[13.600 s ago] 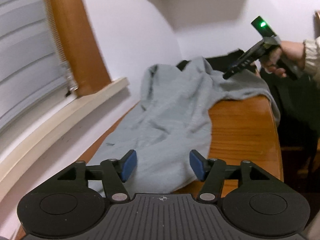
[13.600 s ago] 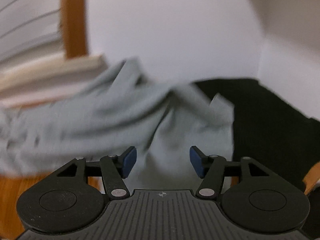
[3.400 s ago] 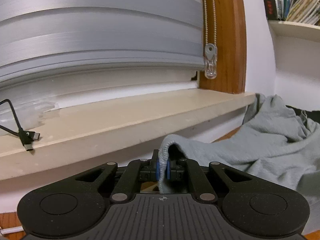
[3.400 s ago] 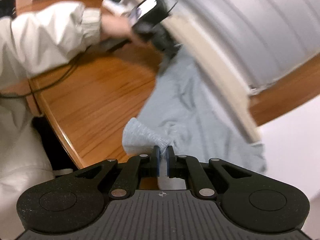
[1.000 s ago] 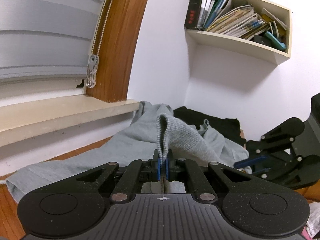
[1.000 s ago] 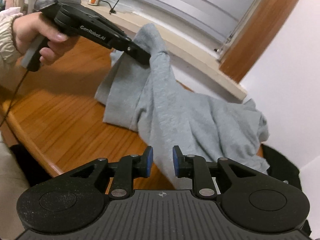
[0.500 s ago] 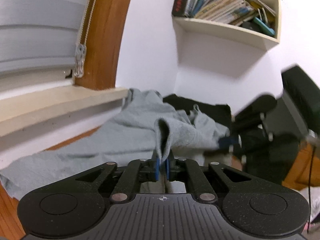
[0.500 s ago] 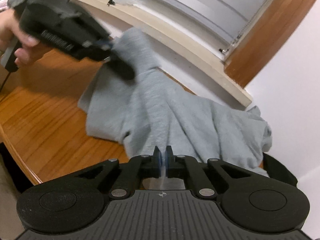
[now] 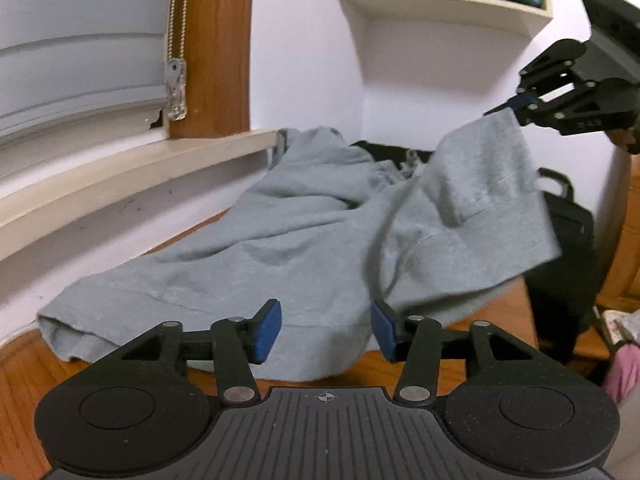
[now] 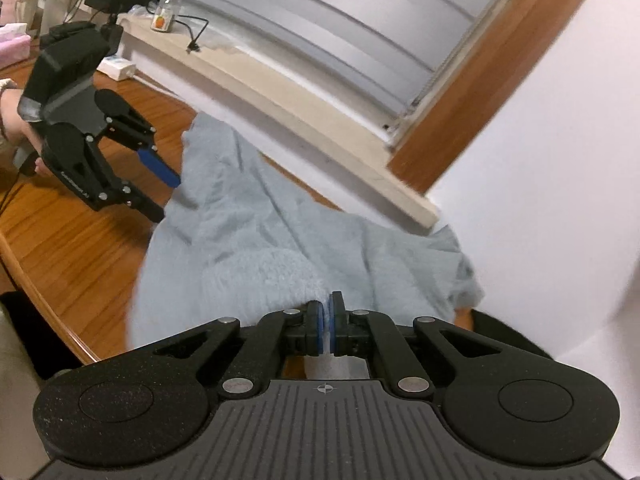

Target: Fold clothes

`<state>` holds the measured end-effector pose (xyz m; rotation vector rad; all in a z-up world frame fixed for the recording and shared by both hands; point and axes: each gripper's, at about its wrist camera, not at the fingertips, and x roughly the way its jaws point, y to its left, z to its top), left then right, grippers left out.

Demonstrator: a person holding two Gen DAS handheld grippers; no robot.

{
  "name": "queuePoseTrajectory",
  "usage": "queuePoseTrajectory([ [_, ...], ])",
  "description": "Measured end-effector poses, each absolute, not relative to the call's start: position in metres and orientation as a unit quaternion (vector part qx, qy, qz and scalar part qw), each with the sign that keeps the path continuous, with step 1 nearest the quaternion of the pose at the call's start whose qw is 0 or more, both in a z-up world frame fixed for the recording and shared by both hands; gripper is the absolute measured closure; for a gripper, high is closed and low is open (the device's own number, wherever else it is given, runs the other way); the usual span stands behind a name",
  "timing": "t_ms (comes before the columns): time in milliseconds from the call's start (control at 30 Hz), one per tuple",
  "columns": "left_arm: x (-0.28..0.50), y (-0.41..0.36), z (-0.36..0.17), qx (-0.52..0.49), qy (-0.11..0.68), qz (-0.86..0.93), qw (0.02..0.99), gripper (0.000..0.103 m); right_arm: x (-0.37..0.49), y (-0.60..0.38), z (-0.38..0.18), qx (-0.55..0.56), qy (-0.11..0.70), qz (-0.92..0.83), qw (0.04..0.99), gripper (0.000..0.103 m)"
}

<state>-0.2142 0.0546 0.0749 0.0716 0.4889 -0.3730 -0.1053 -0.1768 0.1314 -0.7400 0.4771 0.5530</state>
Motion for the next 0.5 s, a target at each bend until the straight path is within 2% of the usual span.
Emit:
queuePoseTrajectory([
  [33, -0.216, 0.054, 0.076, 0.037, 0.24, -0.19, 0.951, 0.036, -0.105, -0.178, 0.132, -0.354, 0.228, 0.262, 0.869, 0.1],
  [133, -0.223, 0.047, 0.074, 0.051, 0.247, -0.196, 0.948, 0.035, -0.102, -0.18, 0.132, -0.352, 0.229, 0.256, 0.871, 0.1],
  [200, -0.228, 0.038, 0.07, 0.058, 0.257, -0.193, 0.945, 0.04, -0.099, -0.18, 0.131, -0.348, 0.229, 0.257, 0.872, 0.1],
  [267, -0.234, 0.028, 0.066, 0.068, 0.267, -0.19, 0.942, 0.057, -0.095, -0.178, 0.13, -0.344, 0.23, 0.258, 0.873, 0.1],
  [300, -0.235, 0.021, 0.063, 0.078, 0.274, -0.194, 0.939, 0.062, -0.094, -0.177, 0.13, -0.342, 0.23, 0.259, 0.873, 0.1],
  [333, -0.237, 0.015, 0.061, 0.088, 0.28, -0.197, 0.935, 0.073, -0.093, -0.176, 0.13, -0.342, 0.23, 0.259, 0.873, 0.1],
  [367, -0.238, 0.008, 0.058, 0.099, 0.286, -0.199, 0.932, 0.077, -0.092, -0.174, 0.129, -0.342, 0.23, 0.26, 0.873, 0.1],
  [500, -0.234, -0.015, 0.052, 0.14, 0.295, -0.19, 0.926, 0.076, -0.091, -0.171, 0.127, -0.341, 0.229, 0.262, 0.873, 0.1],
])
